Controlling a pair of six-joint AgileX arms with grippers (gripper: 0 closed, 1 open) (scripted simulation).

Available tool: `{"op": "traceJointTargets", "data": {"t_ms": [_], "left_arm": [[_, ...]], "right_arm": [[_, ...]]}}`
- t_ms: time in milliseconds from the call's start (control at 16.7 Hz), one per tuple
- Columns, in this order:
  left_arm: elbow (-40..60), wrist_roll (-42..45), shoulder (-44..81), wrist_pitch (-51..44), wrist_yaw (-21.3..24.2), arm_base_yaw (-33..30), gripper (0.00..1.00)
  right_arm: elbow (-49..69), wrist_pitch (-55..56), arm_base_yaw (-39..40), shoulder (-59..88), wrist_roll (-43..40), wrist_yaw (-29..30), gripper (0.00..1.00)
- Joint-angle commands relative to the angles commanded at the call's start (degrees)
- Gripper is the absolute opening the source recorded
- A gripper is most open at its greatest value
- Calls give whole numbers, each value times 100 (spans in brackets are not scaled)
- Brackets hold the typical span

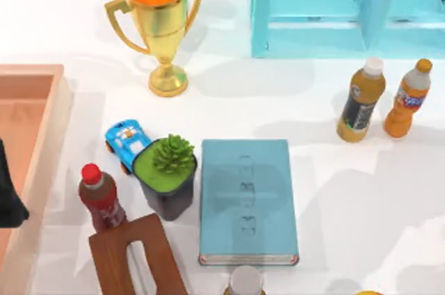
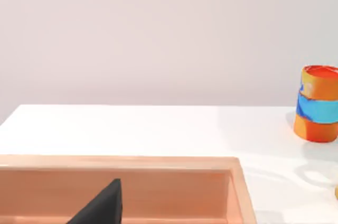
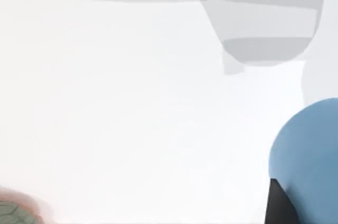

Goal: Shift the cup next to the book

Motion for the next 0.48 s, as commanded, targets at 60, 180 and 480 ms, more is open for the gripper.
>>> {"op": "traceJointTargets", "data": {"t_ms": [60,180,480], "left_arm": [[0,0,0,0,0,0,100],[0,0,0,0,0,0,100],[0,0,0,0,0,0,100]], "right_arm": [[59,-64,226,9,474,8,0],[157,-219,728,18,1526,18,0],[293,-737,2187,9,4749,-23,0]]}}
